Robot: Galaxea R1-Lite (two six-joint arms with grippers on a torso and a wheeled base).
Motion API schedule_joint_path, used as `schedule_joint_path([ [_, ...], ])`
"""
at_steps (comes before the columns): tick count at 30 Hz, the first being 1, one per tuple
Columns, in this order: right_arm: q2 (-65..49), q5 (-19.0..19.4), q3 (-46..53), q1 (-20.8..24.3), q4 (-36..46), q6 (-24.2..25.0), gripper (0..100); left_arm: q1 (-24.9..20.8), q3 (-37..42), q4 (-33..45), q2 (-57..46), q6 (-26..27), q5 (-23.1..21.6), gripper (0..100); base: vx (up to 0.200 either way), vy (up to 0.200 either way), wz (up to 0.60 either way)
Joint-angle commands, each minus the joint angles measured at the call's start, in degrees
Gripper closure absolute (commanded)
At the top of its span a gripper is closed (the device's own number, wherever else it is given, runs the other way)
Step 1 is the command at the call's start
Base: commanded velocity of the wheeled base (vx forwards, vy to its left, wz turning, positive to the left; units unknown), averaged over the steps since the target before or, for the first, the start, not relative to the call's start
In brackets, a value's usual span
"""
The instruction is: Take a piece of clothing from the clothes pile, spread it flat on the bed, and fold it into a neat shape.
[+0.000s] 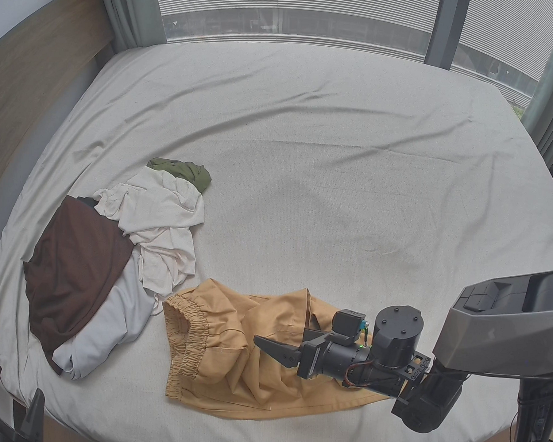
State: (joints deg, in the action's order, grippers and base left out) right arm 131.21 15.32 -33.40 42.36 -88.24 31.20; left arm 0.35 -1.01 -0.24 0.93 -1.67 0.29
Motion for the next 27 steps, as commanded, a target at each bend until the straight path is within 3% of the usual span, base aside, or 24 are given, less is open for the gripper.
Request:
schedule_joint_path([
  [1,-2.62,0.06,1.15,2.02,-0.01,1.41,0,0.0,1.01,-0.02,-0.93,0.0,0.06,0,0.0,0.0,0.0],
  [9,-6.4,0.15,2.73,4.66,-0.01,4.05,0,0.0,1.01,-0.02,-0.93,0.0,0.06,0,0.0,0.0,0.0],
  [21,-2.27,0.76,1.59,2.99,-0.01,2.82,0,0.0,1.01,-0.02,-0.93,0.0,0.06,0,0.0,0.0,0.0],
  [22,-2.01,0.67,1.59,2.99,-0.01,2.38,100,0.0,1.01,-0.02,-0.93,0.0,0.06,0,0.0,0.0,0.0],
  [27,-0.78,0.58,2.11,2.37,-0.01,0.09,100,0.0,1.01,-0.02,-0.93,0.0,0.06,0,0.0,0.0,0.0],
])
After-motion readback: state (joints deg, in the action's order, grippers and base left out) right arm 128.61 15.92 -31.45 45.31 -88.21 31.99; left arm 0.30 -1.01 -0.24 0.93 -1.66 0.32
